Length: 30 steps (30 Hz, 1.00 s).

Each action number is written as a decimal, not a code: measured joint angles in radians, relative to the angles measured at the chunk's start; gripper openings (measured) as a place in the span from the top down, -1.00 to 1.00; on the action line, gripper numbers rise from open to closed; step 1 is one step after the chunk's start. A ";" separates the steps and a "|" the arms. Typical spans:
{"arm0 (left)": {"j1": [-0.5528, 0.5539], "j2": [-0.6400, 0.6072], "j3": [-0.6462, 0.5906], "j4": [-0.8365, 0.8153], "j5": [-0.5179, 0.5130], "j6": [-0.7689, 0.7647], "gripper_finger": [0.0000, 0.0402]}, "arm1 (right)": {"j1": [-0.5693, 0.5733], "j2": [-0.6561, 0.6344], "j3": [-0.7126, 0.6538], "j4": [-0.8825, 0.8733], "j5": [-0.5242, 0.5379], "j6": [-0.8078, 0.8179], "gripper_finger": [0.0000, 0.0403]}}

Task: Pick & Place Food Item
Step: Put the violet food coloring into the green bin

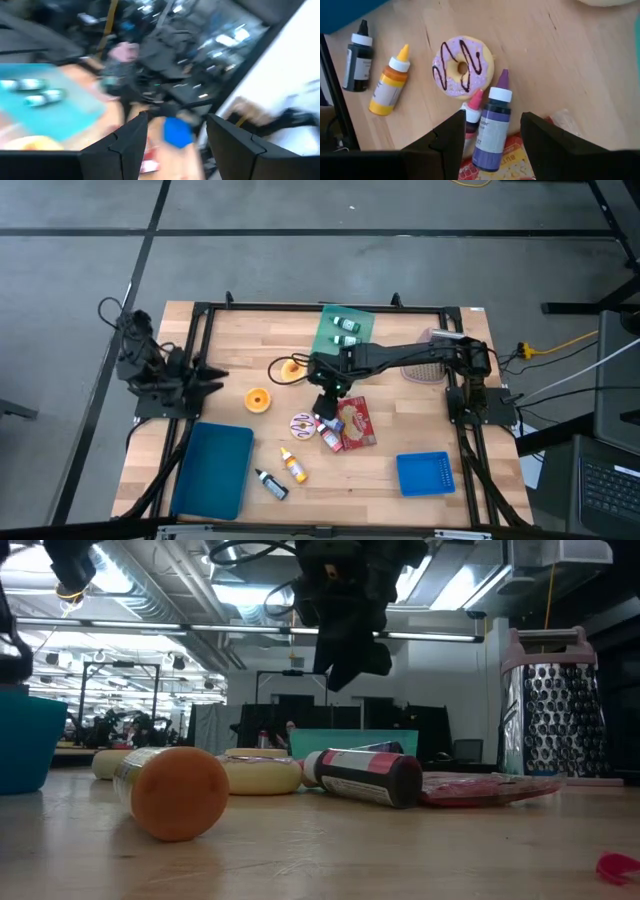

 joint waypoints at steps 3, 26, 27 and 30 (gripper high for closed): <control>0.003 -0.039 -0.168 0.384 0.126 0.135 0.01 | -0.004 0.000 0.000 0.014 -0.015 0.005 0.07; 0.004 -0.045 -0.366 0.276 0.209 -0.328 0.22 | -0.016 0.001 -0.061 -0.039 0.129 0.098 0.07; 0.004 -0.045 -0.366 0.276 0.207 -0.331 0.21 | -0.007 0.002 -0.077 -0.043 0.124 0.098 0.07; 0.004 -0.045 -0.366 0.283 0.206 -0.292 0.21 | 0.024 0.001 -0.122 -0.015 0.071 0.095 0.07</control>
